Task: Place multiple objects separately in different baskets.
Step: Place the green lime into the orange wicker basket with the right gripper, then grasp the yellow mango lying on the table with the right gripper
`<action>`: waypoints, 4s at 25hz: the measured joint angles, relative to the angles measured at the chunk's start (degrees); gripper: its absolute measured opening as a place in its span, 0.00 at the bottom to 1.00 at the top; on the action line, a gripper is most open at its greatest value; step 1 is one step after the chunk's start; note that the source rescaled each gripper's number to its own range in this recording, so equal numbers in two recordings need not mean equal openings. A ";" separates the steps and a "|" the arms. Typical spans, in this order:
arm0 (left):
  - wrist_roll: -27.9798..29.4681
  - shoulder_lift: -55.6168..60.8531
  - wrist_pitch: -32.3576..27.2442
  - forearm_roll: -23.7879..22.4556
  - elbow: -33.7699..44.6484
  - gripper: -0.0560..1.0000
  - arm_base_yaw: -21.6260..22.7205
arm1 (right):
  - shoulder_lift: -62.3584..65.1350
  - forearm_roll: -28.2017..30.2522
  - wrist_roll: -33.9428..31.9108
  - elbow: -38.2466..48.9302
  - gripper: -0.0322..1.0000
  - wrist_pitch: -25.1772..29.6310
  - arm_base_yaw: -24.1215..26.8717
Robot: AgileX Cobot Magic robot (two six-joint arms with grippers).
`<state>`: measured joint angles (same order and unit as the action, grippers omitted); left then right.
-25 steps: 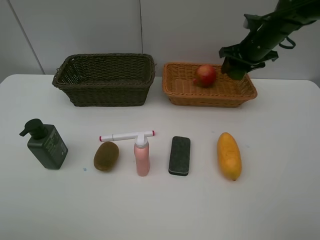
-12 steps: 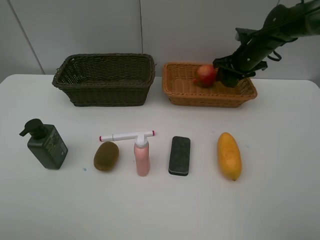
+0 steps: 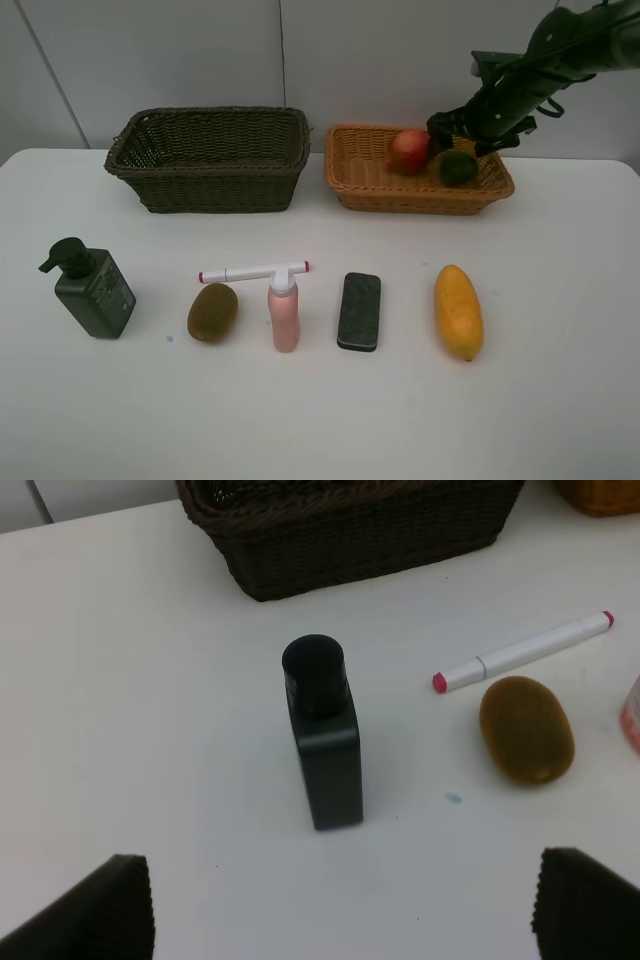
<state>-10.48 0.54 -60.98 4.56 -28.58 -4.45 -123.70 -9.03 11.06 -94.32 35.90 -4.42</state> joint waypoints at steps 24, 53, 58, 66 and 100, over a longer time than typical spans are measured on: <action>0.00 0.00 0.00 0.00 0.00 1.00 0.00 | 15.63 -0.89 -0.23 15.27 1.00 5.56 -0.11; 0.00 0.00 0.00 0.00 0.00 1.00 0.00 | 29.19 7.67 -24.90 48.02 1.00 -0.50 -17.35; 0.00 0.00 0.00 0.00 0.00 1.00 0.00 | 25.80 6.53 -24.90 48.52 1.00 -2.45 -17.35; 0.00 0.00 0.00 0.00 0.00 1.00 0.00 | 18.90 6.33 -24.90 48.52 1.00 -5.61 -17.35; 0.00 0.00 0.00 0.00 0.00 1.00 0.00 | 18.55 6.13 -26.35 48.52 0.14 -6.99 -17.35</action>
<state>-10.48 0.54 -60.98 4.56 -28.58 -4.45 -105.16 -2.90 -15.29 -45.80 28.91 -21.77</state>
